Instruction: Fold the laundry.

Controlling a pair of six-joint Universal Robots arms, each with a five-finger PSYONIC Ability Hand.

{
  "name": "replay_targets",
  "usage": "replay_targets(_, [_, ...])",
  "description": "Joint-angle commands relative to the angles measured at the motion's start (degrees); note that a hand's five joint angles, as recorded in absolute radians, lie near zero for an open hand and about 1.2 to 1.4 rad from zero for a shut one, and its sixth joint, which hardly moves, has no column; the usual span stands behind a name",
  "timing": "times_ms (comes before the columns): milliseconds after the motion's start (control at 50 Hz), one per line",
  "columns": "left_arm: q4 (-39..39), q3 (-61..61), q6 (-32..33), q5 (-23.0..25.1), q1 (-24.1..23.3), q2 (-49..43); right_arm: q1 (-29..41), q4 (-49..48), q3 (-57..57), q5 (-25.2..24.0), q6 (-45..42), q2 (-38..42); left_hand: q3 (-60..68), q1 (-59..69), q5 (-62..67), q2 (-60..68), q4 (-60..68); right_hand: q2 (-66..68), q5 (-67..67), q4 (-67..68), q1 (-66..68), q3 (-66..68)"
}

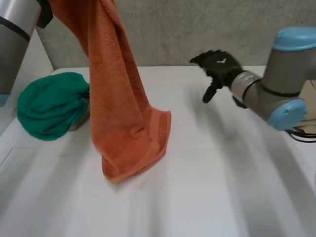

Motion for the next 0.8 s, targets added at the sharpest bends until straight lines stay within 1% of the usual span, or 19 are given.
replay_targets(20, [0.2, -7.9, 0.0, 2.6, -0.3, 9.2, 5.3, 1.0, -9.4, -2.5, 0.1, 10.4, 11.6, 15.1, 14.2, 11.3, 11.2, -2.1, -2.6, -2.3, -2.6, -2.1])
replay_targets(140, [0.5, -12.7, 0.0, 4.2, -0.3, 14.1, 9.4, 0.8, -10.6, -3.2, 0.1, 16.3, 11.6, 15.1, 14.2, 11.3, 11.2, -2.1, -2.6, -2.3, -2.6, -2.1])
replay_targets(260, [0.9, -14.5, -0.1, 4.8, 0.0, 17.0, 11.0, 0.6, -13.6, -2.6, 0.2, 20.9, 11.6, 15.1, 14.2, 11.3, 11.2, -2.1, -2.6, -2.3, -2.6, -2.1])
replay_targets(300, [0.9, -14.5, -0.1, 4.8, 0.0, 17.1, 11.0, 0.5, -16.2, -1.9, 0.2, 22.2, 11.6, 15.1, 14.2, 11.3, 11.2, 31.6, 31.1, 31.5, 31.1, 31.6])
replay_targets(320, [0.8, -14.5, -0.1, 4.8, 0.1, 17.1, 10.9, 0.5, -17.3, -1.2, 0.4, 22.5, 11.6, 15.1, 14.2, 11.3, 11.2, 53.1, 52.6, 52.9, 52.6, 53.1])
replay_targets(340, [0.8, -14.4, -0.1, 4.8, 0.2, 17.1, 10.9, 0.5, -18.4, -0.1, 0.6, 22.7, 11.6, 15.1, 14.2, 11.3, 11.2, 67.7, 67.2, 67.6, 67.3, 67.7])
replay_targets(360, [0.8, -14.3, -0.1, 4.8, 0.3, 17.1, 10.9, 0.5, -20.3, 3.3, 1.7, 22.5, 11.6, 15.1, 14.2, 11.3, 11.2, 67.8, 67.4, 67.7, 67.4, 67.9])
replay_targets(420, [0.8, -14.0, -0.1, 4.2, 0.9, 17.0, 10.4, 1.0, -21.4, 8.7, 4.0, 21.1, 11.6, 15.1, 14.2, 11.3, 11.2, 67.9, 67.4, 67.7, 67.4, 67.9])
replay_targets(440, [0.8, -14.0, -0.1, 4.1, 1.1, 17.0, 10.0, 1.1, -21.3, 11.2, 5.6, 18.7, 11.6, 15.1, 14.2, 11.3, 11.2, 67.9, 67.4, 67.7, 67.4, 67.9])
replay_targets(500, [0.7, -13.8, -0.1, 4.0, 2.6, 17.0, 8.6, 1.2, -20.0, 12.2, 7.0, 13.9, 11.6, 15.1, 14.2, 11.3, 11.2, 67.9, 67.4, 67.7, 67.4, 67.9])
replay_targets(520, [0.6, -13.7, -0.1, 4.0, 3.2, 17.0, 6.1, 1.4, -18.1, 11.8, 7.0, 10.4, 11.6, 15.1, 14.2, 11.3, 11.2, 67.9, 67.4, 67.7, 67.4, 67.9])
replay_targets(580, [0.5, -13.6, -0.2, 2.8, 4.8, 17.0, 2.1, 2.2, -14.4, 10.7, 7.0, 4.7, 11.6, 15.1, 14.2, 11.3, 11.2, 67.9, 67.4, 67.7, 67.4, 67.9])
replay_targets(600, [0.4, -13.5, -0.1, 2.2, 5.2, 17.0, 0.3, 3.0, -11.5, 9.6, 6.7, 0.5, 11.6, 15.1, 14.2, 11.3, 11.2, 67.9, 67.4, 67.7, 67.4, 67.9])
replay_targets(660, [0.4, -13.5, -0.1, -0.2, 6.4, 17.0, -2.3, 4.9, -7.0, 8.2, 5.1, -6.3, 11.6, 15.1, 14.2, 11.3, 11.2, 67.9, 67.4, 67.7, 67.4, 67.9])
replay_targets(680, [0.3, -13.5, 0.0, -0.7, 6.7, 17.0, -3.2, 6.3, -4.2, 7.6, 2.7, -10.3, 11.6, 15.1, 14.2, 11.3, 11.2, 67.9, 67.4, 67.7, 67.4, 67.9])
replay_targets(720, [0.1, -13.7, 0.1, -1.6, 7.3, 17.0, -4.3, 7.9, -1.7, 7.5, -0.9, -13.9, 11.6, 15.1, 14.2, 11.3, 11.2, 67.9, 67.4, 67.7, 67.4, 67.9])
replay_targets(760, [-1.0, -14.3, 0.2, -2.2, 9.1, 17.0, -5.7, 11.0, 2.1, 7.6, -7.0, -18.8, 11.6, 15.1, 14.2, 11.3, 11.2, 67.9, 67.4, 67.7, 67.4, 67.9])
replay_targets(780, [-1.9, -14.4, 0.3, -2.2, 9.9, 16.9, -6.8, 14.6, 5.1, 7.9, -12.2, -22.2, 11.6, 15.1, 14.2, 11.3, 11.2, 67.9, 67.4, 67.7, 67.4, 67.9])
replay_targets(800, [-3.6, -14.6, 0.3, -2.2, 11.2, 16.6, -7.1, 15.7, 6.1, 8.0, -13.8, -23.1, 11.6, 15.1, 14.2, 11.3, 11.2, 67.9, 67.4, 67.7, 67.4, 67.9])
